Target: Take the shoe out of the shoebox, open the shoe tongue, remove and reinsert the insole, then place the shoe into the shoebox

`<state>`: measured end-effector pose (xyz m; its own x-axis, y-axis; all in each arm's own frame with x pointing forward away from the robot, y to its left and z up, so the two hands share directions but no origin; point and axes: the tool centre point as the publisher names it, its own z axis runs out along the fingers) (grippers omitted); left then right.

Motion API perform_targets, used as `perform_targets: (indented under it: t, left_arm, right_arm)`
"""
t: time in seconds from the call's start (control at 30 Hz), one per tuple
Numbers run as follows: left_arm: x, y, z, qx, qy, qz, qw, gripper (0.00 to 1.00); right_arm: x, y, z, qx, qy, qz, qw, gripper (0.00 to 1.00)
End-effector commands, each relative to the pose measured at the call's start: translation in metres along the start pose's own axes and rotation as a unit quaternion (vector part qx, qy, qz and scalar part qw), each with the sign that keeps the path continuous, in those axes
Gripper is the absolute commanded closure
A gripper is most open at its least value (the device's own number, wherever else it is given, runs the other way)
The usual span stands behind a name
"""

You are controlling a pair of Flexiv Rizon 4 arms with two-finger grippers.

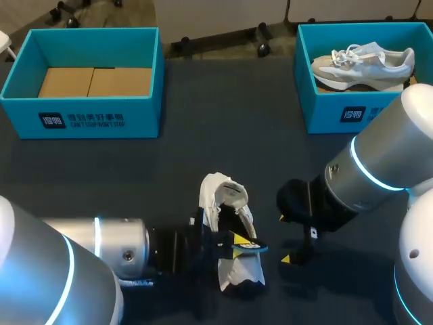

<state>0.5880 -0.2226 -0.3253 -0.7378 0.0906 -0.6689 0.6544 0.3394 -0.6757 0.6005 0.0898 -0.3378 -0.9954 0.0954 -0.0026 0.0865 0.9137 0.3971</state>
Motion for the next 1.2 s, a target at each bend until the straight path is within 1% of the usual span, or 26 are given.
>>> perform_targets:
  t: [0.03, 0.37, 0.47, 0.6, 0.63, 0.67, 0.7, 0.73, 0.77, 0.87, 1.0, 1.13, 1.17, 1.2]
  left_arm:
    - [0.002, 0.004, 0.009, -0.018, -0.001, 0.005, 1.0, 1.0]
    - [-0.001, 0.034, 0.01, -0.031, 0.001, 0.0, 1.0, 1.0]
    - [-0.002, 0.037, 0.009, -0.037, 0.002, -0.004, 0.999, 1.0]
    - [-0.002, 0.033, 0.006, -0.024, -0.003, -0.017, 1.0, 1.0]
    - [-0.002, 0.031, 0.004, -0.024, -0.002, -0.017, 1.0, 0.9]
    - [-0.001, 0.03, 0.004, -0.024, -0.002, -0.017, 1.0, 0.87]
    - [-0.001, 0.028, 0.003, -0.014, -0.003, -0.026, 1.0, 0.75]
    - [-0.001, 0.025, 0.001, -0.015, -0.003, -0.025, 1.0, 0.71]
    - [-0.001, 0.022, 0.0, -0.014, -0.004, -0.024, 1.0, 0.69]
    - [-0.004, 0.016, -0.003, -0.011, -0.007, -0.039, 0.999, 0.69]
    - [-0.005, 0.007, -0.004, -0.008, -0.004, -0.046, 0.999, 0.73]
    - [-0.003, 0.001, -0.002, -0.004, 0.001, -0.05, 0.999, 0.74]
    - [-0.002, 0.0, -0.001, -0.003, 0.003, -0.048, 0.999, 0.76]
    - [-0.001, -0.001, 0.0, -0.002, 0.006, -0.046, 0.999, 0.84]
  right_arm:
    - [0.001, -0.001, 0.001, 0.0, -0.002, 0.0, 1.0, 0.0]
    - [0.001, -0.001, 0.001, 0.0, -0.002, 0.0, 1.0, 0.0]
    - [0.001, -0.001, 0.001, 0.0, -0.002, 0.0, 1.0, 0.0]
    - [0.001, -0.001, 0.001, 0.0, -0.002, 0.0, 1.0, 0.0]
    - [0.001, -0.001, 0.001, 0.0, -0.002, 0.0, 1.0, 0.0]
    - [0.001, -0.001, 0.001, 0.0, -0.002, 0.0, 1.0, 0.0]
    - [0.001, -0.001, 0.001, 0.0, -0.002, 0.0, 1.0, 0.0]
    - [0.001, -0.001, 0.001, 0.0, -0.002, 0.0, 1.0, 0.0]
    - [0.001, -0.001, 0.001, 0.0, -0.002, 0.0, 1.0, 0.0]
    - [0.001, -0.001, 0.001, 0.0, -0.002, 0.0, 1.0, 0.0]
    - [0.001, -0.001, 0.001, 0.0, -0.002, 0.0, 1.0, 0.0]
    - [0.001, -0.001, 0.001, 0.0, -0.002, 0.0, 1.0, 0.0]
    - [0.001, -0.001, 0.001, 0.0, -0.002, 0.0, 1.0, 0.0]
    - [0.001, -0.001, 0.001, 0.0, -0.002, 0.0, 1.0, 0.0]
